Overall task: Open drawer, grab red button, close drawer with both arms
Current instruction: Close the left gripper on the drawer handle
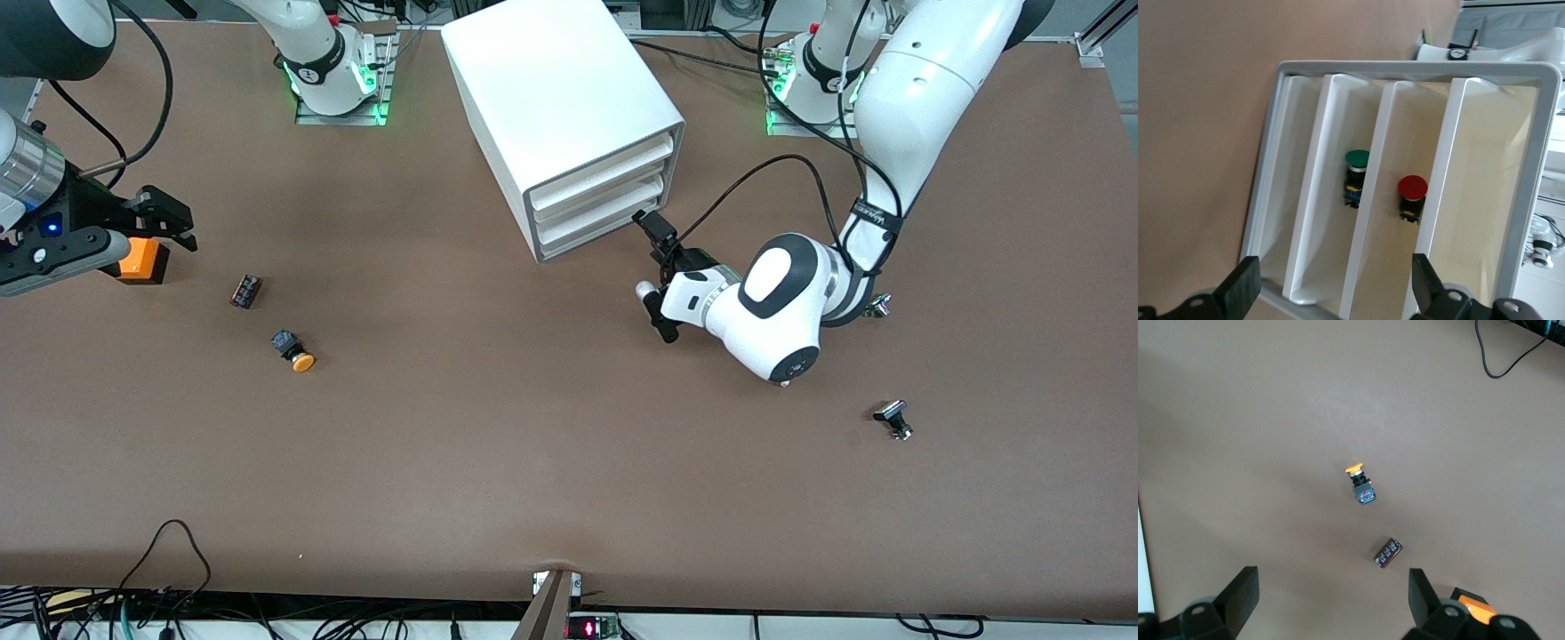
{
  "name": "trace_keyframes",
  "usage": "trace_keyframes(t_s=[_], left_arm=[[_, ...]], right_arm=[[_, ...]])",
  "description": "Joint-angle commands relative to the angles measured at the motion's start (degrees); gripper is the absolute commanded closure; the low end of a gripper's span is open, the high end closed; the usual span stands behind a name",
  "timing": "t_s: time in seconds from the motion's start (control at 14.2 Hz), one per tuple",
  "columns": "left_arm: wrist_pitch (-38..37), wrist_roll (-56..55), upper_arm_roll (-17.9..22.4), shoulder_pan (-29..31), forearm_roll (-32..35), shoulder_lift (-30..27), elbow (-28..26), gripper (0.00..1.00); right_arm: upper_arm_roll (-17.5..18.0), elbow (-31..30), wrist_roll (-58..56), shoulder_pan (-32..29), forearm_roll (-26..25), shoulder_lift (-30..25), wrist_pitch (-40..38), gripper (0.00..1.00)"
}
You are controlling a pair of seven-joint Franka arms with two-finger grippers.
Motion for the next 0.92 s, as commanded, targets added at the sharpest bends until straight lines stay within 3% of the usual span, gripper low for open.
trace_keyframes(t_s=[0.0,0.85], left_arm=[[-0.03,3.39,-0.13,-1.33,-1.99,2.08,-0.30,0.00],[5.24,5.49,-0.13,-6.60,-6.30,3.32,-6.00,0.00]], right_arm=[[0.15,1.22,0.57,-0.70,0.64,0.47,-0.30,0.00],[-0.03,1.40,0.49,-1.40,0.38,0.91,-0.30,0.00]])
